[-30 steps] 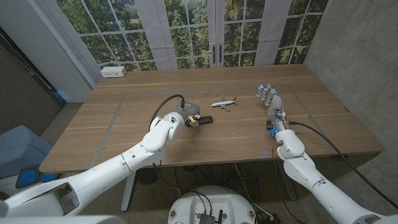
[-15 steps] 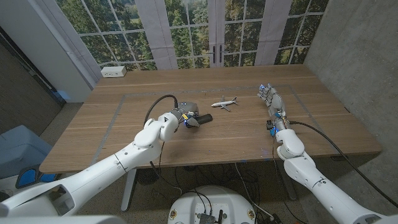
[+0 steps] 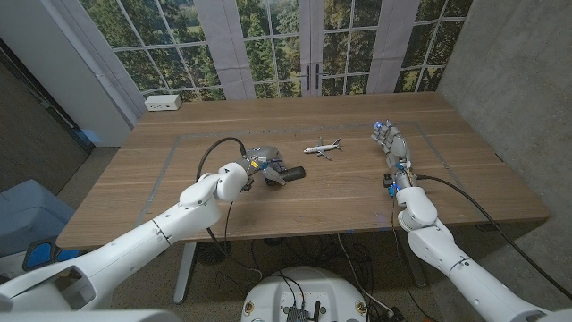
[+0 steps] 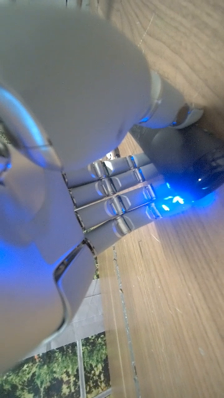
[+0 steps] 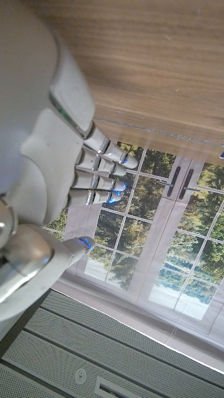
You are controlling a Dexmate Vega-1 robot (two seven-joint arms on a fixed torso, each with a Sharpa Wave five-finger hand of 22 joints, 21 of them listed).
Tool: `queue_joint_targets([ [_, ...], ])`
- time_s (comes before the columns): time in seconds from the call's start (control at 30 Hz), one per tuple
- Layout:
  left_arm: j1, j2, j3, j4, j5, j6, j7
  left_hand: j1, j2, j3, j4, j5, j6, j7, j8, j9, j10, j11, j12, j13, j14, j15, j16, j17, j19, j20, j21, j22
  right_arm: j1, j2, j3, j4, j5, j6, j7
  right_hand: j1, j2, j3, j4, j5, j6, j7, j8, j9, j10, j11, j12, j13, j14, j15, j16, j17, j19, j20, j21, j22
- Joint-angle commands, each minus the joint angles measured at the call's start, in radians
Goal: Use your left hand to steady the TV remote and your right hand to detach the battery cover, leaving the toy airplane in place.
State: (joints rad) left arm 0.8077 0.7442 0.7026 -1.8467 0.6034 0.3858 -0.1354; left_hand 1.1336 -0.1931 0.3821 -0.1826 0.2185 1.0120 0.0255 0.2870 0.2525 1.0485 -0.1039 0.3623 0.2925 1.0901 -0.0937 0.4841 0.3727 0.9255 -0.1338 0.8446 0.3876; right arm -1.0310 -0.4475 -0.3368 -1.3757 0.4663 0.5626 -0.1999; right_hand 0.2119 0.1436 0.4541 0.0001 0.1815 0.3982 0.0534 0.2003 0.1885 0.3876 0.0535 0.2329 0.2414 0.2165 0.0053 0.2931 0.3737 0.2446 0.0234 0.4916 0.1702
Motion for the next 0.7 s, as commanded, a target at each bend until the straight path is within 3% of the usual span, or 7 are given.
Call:
queue_joint_targets([
  [0.03, -0.029, 0.022, -0.047, -0.008, -0.252, -0.127, 0.05, 0.246, 0.247, 0.001, 0.0, 0.008, 0.003, 0.006, -0.005, 0.0, 0.035, -0.044, -0.003, -0.002, 0.099, -0.148, 0.008, 0.009, -0.008, -0.084, 0.013, 0.006, -0.023, 0.001, 0.009, -0.017, -0.009, 0.013, -0.016, 0.007, 0.024, 0.001, -0.002, -0.002, 0.008, 0.0, 0.003, 0.001, 0.01, 0.003, 0.006, 0.004, 0.003, 0.0, 0.007, 0.002, 0.007, 0.001, -0.002, 0.002],
  [0.37, -0.029, 0.029, -0.094, -0.02, -0.385, -0.146, 0.06, 0.254, 0.245, -0.004, 0.002, 0.011, 0.005, 0.008, -0.012, -0.002, 0.036, -0.041, -0.005, 0.002, 0.097, -0.147, 0.011, 0.022, -0.018, -0.083, 0.035, 0.015, -0.029, -0.003, 0.011, -0.028, -0.013, 0.009, -0.019, 0.007, 0.024, 0.002, -0.004, -0.002, 0.008, 0.001, 0.002, 0.001, 0.009, 0.002, 0.005, 0.005, 0.002, -0.003, 0.008, 0.002, 0.008, -0.001, -0.007, 0.002],
  [0.6, -0.057, 0.04, -0.092, -0.014, -0.449, -0.146, 0.025, 0.259, 0.244, -0.006, 0.002, 0.013, 0.005, 0.008, -0.017, -0.003, 0.035, -0.039, -0.008, 0.003, 0.096, -0.147, 0.013, 0.03, -0.024, -0.083, 0.047, 0.02, -0.04, -0.009, 0.013, -0.044, -0.038, 0.0, -0.043, 0.011, 0.023, 0.004, -0.01, -0.001, 0.008, 0.0, 0.002, 0.001, 0.011, 0.0, 0.005, 0.005, 0.002, -0.003, 0.007, 0.001, 0.009, -0.001, -0.01, 0.002],
  [0.63, -0.062, 0.041, -0.091, -0.01, -0.457, -0.149, 0.019, 0.26, 0.244, -0.006, 0.003, 0.013, 0.006, 0.008, -0.018, -0.003, 0.035, -0.039, -0.008, 0.004, 0.096, -0.147, 0.013, 0.031, -0.025, -0.083, 0.049, 0.021, -0.043, -0.008, 0.014, -0.049, -0.043, -0.005, -0.052, 0.025, 0.024, 0.012, -0.022, 0.0, 0.008, -0.002, 0.002, 0.001, 0.01, -0.003, 0.004, 0.006, 0.003, -0.004, 0.005, -0.002, 0.011, -0.003, -0.012, 0.002],
  [0.7, -0.072, 0.041, -0.09, 0.0, -0.477, -0.156, 0.008, 0.261, 0.244, -0.007, 0.003, 0.014, 0.005, 0.008, -0.02, -0.003, 0.036, -0.039, -0.008, 0.005, 0.095, -0.147, 0.014, 0.034, -0.028, -0.083, 0.053, 0.022, -0.046, -0.01, 0.015, -0.054, -0.052, -0.009, -0.061, 0.072, 0.022, 0.039, -0.067, 0.004, 0.008, -0.003, 0.002, 0.0, 0.011, -0.006, 0.003, 0.005, 0.004, -0.006, 0.0, -0.013, 0.016, -0.004, -0.021, 0.001],
])
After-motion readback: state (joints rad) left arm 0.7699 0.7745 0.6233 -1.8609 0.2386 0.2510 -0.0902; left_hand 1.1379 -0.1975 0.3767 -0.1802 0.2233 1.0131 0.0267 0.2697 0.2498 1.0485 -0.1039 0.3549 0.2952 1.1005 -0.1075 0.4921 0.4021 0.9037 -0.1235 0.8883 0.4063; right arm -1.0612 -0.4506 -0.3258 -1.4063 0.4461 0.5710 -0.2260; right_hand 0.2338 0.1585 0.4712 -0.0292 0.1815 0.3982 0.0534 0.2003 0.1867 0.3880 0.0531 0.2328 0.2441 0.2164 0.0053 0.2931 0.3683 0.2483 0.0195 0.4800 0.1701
